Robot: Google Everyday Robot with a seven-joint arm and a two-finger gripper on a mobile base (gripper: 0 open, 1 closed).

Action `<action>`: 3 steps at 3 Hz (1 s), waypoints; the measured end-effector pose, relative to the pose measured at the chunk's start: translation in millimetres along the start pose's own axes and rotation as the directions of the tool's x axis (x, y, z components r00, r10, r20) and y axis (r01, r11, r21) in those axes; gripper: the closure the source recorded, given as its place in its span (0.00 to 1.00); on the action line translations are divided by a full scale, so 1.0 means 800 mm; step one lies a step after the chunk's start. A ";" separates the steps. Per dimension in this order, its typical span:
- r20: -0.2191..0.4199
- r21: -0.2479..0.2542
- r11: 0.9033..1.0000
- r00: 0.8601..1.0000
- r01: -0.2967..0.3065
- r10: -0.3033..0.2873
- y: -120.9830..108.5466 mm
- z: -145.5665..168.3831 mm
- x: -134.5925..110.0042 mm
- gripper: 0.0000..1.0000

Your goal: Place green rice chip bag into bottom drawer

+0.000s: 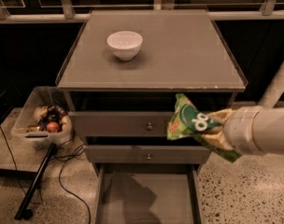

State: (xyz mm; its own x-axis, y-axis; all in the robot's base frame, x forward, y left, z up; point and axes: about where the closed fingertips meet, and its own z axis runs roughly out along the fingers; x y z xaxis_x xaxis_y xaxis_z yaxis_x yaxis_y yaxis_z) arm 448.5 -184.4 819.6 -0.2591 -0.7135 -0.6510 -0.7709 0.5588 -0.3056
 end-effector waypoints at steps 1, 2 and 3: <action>-0.016 -0.068 0.998 1.000 0.018 -0.019 0.051 0.039 0.032 1.00; 0.018 -0.106 0.993 0.999 0.050 -0.048 0.089 0.079 0.053 1.00; 0.080 -0.130 0.986 0.993 0.101 -0.092 0.119 0.127 0.069 1.00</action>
Offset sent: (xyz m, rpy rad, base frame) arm -0.0382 0.0595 -0.1494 0.0309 0.0221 0.1956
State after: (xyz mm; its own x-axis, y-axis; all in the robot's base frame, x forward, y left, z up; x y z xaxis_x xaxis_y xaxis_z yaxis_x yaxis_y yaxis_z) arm 419.7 -127.3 683.9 -0.1403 -0.7258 -0.6735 -0.8623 0.4238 -0.2771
